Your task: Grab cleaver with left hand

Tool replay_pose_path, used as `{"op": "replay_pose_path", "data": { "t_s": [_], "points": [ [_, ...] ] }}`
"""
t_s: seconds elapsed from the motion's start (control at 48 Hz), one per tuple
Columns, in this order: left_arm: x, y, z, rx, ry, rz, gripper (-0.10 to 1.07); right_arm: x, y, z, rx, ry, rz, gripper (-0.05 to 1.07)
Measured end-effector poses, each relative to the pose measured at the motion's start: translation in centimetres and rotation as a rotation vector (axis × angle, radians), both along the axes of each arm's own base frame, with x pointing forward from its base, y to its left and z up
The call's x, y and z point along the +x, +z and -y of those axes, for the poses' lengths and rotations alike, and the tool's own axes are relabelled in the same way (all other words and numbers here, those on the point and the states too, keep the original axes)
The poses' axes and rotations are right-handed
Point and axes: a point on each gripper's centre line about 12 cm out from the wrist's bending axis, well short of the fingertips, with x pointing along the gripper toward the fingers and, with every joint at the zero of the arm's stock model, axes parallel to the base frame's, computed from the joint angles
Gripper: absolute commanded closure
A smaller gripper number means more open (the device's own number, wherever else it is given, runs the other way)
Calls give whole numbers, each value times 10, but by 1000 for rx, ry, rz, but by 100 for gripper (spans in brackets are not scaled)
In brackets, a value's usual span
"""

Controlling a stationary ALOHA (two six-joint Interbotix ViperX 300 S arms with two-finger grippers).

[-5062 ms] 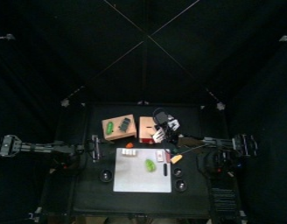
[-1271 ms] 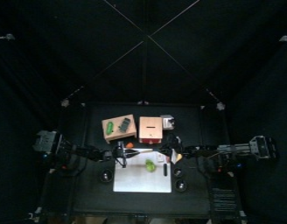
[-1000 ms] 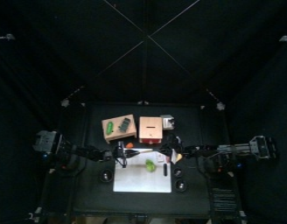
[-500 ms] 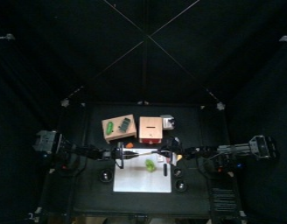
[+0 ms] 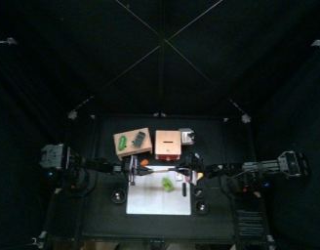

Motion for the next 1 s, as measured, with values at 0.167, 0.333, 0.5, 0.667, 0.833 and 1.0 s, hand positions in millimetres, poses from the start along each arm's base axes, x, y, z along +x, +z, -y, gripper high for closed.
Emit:
{"op": "replay_pose_path", "data": {
  "t_s": [0.167, 0.333, 0.5, 0.667, 0.833, 1.0],
  "points": [
    [0, -1, 0, -2, -2, -2, 74, 0, 0, 0, 0, -1, -1, 38],
    [0, -1, 1, 1, -7, -3, 74, -1, -1, 2, 3, -10, -3, 20],
    [0, 0, 1, 1, -7, -2, 74, -1, -2, 3, -1, -13, -6, 11],
    [0, 0, 1, 4, -8, 0, 74, -5, 5, -1, -8, 4, 19, 10],
    [-1, -1, 4, 4, -17, -5, 74, -12, 10, -6, -16, 28, 44, 10],
    [-1, -2, 3, 1, -9, -6, 74, -12, 10, -13, -14, 58, 47, 10]
  ]
}}
